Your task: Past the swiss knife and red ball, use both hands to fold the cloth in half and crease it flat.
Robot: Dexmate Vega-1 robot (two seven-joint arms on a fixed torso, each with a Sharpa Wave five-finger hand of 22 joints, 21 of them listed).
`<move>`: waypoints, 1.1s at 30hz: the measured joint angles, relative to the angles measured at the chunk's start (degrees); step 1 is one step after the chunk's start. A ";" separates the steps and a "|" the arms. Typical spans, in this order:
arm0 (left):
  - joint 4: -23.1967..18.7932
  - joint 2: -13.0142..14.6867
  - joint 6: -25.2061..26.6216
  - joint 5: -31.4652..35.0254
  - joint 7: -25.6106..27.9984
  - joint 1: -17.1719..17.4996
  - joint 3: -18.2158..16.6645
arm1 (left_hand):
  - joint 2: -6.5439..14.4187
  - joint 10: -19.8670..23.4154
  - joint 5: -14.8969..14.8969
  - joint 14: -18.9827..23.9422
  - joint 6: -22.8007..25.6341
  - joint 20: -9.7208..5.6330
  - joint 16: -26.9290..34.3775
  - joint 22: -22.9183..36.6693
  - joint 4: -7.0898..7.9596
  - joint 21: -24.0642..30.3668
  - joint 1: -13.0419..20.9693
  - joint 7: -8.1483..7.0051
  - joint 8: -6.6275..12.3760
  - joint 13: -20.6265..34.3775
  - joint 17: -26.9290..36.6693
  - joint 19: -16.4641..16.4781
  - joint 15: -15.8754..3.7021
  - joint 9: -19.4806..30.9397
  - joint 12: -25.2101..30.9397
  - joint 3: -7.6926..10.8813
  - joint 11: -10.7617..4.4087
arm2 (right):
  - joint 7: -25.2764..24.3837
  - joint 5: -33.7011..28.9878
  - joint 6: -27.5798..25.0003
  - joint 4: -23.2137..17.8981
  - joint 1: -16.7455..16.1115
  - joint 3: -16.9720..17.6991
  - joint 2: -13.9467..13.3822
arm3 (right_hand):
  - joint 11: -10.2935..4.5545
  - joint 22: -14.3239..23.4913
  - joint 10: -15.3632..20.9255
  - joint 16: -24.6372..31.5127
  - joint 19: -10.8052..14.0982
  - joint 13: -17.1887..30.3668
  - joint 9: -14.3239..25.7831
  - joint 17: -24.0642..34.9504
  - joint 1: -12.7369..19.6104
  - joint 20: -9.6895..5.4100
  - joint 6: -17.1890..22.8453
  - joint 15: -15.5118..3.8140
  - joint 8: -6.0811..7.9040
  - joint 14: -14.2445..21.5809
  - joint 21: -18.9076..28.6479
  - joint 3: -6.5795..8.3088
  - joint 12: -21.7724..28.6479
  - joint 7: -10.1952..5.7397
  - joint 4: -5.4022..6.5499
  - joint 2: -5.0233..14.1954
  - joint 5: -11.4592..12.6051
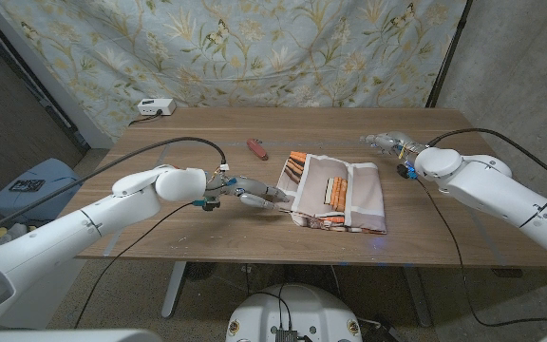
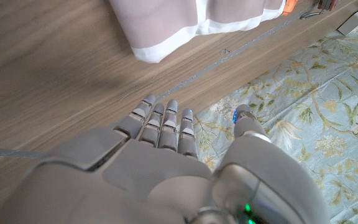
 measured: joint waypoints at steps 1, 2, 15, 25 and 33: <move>0.05 -0.05 0.04 0.13 -0.38 -0.22 0.12 | 0.00 0.26 0.00 0.17 0.00 0.00 0.00 0.03 0.00 0.00 0.00 0.00 0.00 0.00 0.00 0.00 -0.17 0.00 0.00 0.00 -0.12 | -0.25 0.00 -0.15 -0.34 -0.21 0.07 0.00 | 0.00 0.00 0.00 0.00 0.00 0.00 0.00 0.00 0.00 0.00 0.00 0.00 0.00 0.00 0.00 -0.03 0.00 0.00 0.03 0.00 0.00; 0.07 -0.08 0.05 0.18 -0.51 -0.29 0.15 | 0.00 0.55 0.00 0.17 0.00 0.00 0.00 0.07 0.00 0.00 0.00 0.00 0.00 0.00 0.00 0.00 -0.17 0.00 0.00 0.00 -0.03 | -0.35 0.00 -0.23 -0.47 -0.29 0.08 -0.01 | 0.00 0.00 0.00 0.00 0.00 0.00 0.00 0.00 0.00 0.00 0.00 0.00 0.00 0.00 0.00 -0.10 0.00 0.00 0.10 0.00 -0.24; 0.96 -0.72 0.08 0.89 -1.38 -1.55 0.87 | 0.02 1.16 0.00 0.47 0.31 -0.42 0.00 0.16 0.23 -0.01 -0.45 0.31 0.00 0.00 0.00 -0.41 -0.48 0.00 0.24 0.24 -0.02 | -1.97 -0.67 -4.44 -2.30 -0.21 -0.34 0.01 | 0.34 0.00 5.29 1.60 0.83 0.89 0.00 -0.01 -0.47 0.81 3.90 0.07 1.12 4.82 0.00 -0.81 2.27 1.86 0.49 -1.03 -0.27; 1.09 -0.77 0.25 1.39 -1.79 -1.79 1.08 | 0.02 1.16 0.00 0.47 0.31 -0.43 0.00 0.13 0.39 -0.02 -0.45 0.31 0.00 0.00 0.00 -0.42 -0.48 0.01 0.24 0.40 -0.01 | -0.86 -1.24 -12.43 -4.39 4.47 -3.98 0.42 | 0.68 0.00 7.66 1.80 1.66 1.49 0.00 -0.01 0.25 1.64 5.11 0.79 1.12 6.60 0.00 -1.29 3.21 2.46 0.00 -2.35 -0.27; 0.87 -0.77 0.60 1.64 -1.96 -1.82 1.17 | 0.02 1.15 0.00 0.47 0.30 -0.53 0.00 0.06 0.54 -0.05 -0.45 0.31 0.00 0.01 -0.14 -0.52 -0.47 0.01 0.24 0.56 -0.01 | 0.51 -1.78 -16.92 -4.73 7.37 -6.45 0.53 | 0.41 0.00 8.61 2.01 1.64 1.86 0.00 -0.01 0.91 2.06 5.63 1.18 1.12 7.57 0.00 -1.44 3.89 2.99 -0.14 -3.01 -0.27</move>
